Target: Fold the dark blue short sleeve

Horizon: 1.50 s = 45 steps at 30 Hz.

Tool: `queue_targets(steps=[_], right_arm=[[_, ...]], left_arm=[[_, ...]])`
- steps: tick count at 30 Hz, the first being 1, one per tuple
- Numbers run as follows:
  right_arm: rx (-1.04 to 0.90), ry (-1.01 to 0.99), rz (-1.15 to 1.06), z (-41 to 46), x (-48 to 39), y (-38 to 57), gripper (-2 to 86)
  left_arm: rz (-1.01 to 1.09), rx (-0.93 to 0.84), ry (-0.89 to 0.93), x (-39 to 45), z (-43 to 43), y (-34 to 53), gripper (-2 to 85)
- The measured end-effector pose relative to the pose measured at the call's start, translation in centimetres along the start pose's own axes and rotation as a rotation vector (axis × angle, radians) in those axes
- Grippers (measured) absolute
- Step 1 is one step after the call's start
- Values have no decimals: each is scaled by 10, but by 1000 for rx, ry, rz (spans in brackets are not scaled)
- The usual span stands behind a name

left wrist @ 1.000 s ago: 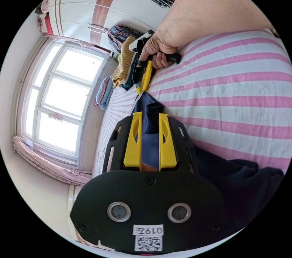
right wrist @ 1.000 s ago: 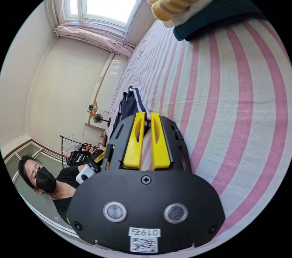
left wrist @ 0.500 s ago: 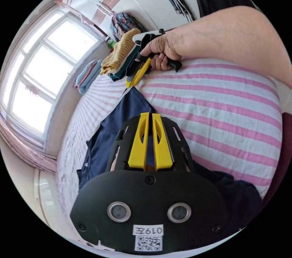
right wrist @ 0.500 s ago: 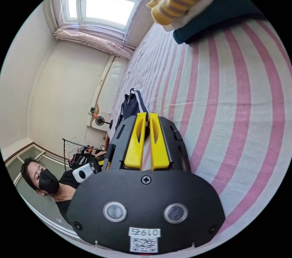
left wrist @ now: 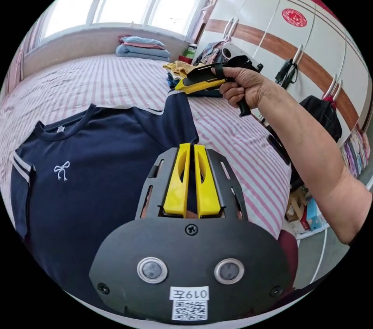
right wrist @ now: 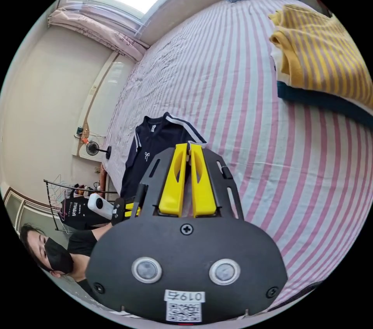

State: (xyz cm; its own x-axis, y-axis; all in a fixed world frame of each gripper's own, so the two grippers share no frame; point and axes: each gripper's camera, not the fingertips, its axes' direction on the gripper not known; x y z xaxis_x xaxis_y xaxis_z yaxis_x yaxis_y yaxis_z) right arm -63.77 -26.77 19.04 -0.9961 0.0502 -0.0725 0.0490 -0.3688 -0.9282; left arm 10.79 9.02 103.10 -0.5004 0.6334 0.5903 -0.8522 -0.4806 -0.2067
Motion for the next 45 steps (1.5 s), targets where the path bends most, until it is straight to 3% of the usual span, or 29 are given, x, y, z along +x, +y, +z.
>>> queue_targets(steps=[8, 14, 33, 45], right_arm=[[-115, 122, -31, 53, -125, -63, 4], [-206, 181, -6, 101, -180, -89, 4], [-321, 276, -154, 159, -318, -91, 9], [-337, 283, -244, 175, -358, -59, 67]], left_arm=[[-287, 79, 49, -109, -45, 11, 11], [-375, 56, 118, -163, -57, 15, 15], [-422, 12, 142, -223, -73, 4, 14], [-283, -52, -87, -202, -92, -18, 13]])
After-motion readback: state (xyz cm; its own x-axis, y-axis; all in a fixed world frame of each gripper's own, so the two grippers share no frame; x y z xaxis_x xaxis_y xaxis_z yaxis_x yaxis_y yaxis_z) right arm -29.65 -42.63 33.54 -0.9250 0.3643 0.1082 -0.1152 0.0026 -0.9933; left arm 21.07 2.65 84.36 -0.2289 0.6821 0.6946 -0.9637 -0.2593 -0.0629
